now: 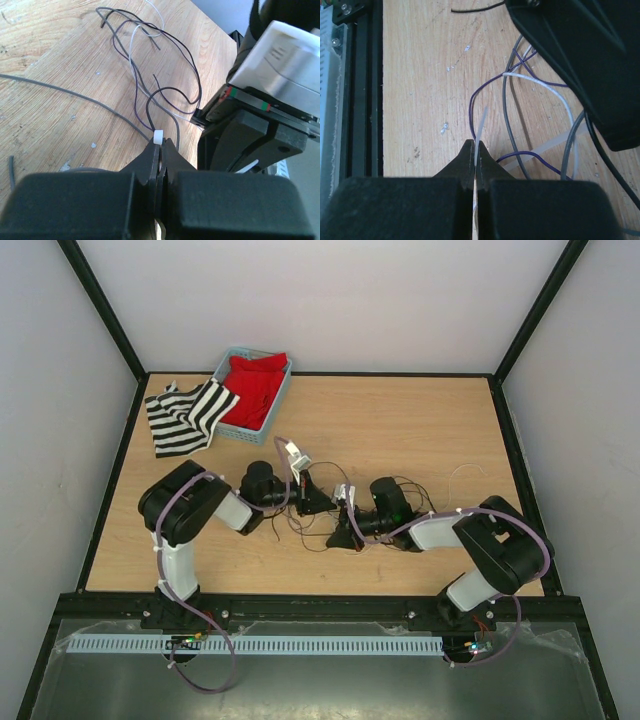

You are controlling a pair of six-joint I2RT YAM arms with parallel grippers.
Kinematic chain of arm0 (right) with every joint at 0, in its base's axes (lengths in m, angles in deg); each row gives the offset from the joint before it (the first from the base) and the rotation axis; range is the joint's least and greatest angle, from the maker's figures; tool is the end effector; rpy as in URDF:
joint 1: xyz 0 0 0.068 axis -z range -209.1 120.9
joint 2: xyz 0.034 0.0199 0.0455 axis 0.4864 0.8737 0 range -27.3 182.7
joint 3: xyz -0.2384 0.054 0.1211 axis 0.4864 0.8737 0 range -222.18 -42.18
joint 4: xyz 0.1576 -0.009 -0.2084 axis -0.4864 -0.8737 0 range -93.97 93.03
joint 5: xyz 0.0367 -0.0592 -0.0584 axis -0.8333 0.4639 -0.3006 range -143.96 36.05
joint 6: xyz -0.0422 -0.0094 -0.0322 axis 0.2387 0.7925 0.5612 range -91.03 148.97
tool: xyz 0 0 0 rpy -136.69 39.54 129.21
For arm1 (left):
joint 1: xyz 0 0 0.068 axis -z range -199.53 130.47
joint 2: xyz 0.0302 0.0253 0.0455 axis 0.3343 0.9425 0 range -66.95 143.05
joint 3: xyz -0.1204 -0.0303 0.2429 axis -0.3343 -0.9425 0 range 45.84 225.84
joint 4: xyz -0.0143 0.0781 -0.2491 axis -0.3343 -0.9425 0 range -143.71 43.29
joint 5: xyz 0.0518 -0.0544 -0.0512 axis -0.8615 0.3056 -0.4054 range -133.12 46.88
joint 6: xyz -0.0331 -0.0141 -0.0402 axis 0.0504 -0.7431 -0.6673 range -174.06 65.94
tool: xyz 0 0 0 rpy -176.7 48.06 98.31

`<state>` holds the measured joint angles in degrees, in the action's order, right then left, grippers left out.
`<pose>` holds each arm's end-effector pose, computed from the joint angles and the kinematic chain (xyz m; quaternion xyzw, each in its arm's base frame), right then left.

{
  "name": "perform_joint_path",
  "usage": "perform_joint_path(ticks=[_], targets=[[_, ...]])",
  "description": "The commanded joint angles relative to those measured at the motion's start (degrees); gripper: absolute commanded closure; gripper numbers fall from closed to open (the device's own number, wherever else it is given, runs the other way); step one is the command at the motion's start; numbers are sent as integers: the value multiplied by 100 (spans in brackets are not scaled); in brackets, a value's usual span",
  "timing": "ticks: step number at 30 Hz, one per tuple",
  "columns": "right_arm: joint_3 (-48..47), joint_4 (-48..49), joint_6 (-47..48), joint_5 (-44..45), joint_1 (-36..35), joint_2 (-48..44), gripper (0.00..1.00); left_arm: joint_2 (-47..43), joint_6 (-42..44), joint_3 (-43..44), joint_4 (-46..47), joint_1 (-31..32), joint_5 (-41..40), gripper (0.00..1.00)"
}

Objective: Zip-tie the wires
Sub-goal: Tie the cable at the center of the board.

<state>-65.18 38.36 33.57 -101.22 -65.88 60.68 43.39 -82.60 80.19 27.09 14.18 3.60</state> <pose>0.1877 0.1731 0.1322 -0.4682 0.6697 0.4606 0.3465 0.2581 -0.2034 0.1341 0.3045 0.6484 -0.5736 0.3973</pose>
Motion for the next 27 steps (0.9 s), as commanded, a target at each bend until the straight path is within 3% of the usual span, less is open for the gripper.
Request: perform_joint_path(ticks=[1, 11, 27], targets=[[-178, -293, -180, -347, 67, 17, 100, -290, 581, -261, 790, 107, -247, 100], [-185, -352, -245, -446, 135, 57, 100, -555, 1557, -673, 1104, 409, -667, 100], [-234, -299, -327, -889, 222, 243, 100, -1016, 2339, -960, 1105, 567, -945, 100]])
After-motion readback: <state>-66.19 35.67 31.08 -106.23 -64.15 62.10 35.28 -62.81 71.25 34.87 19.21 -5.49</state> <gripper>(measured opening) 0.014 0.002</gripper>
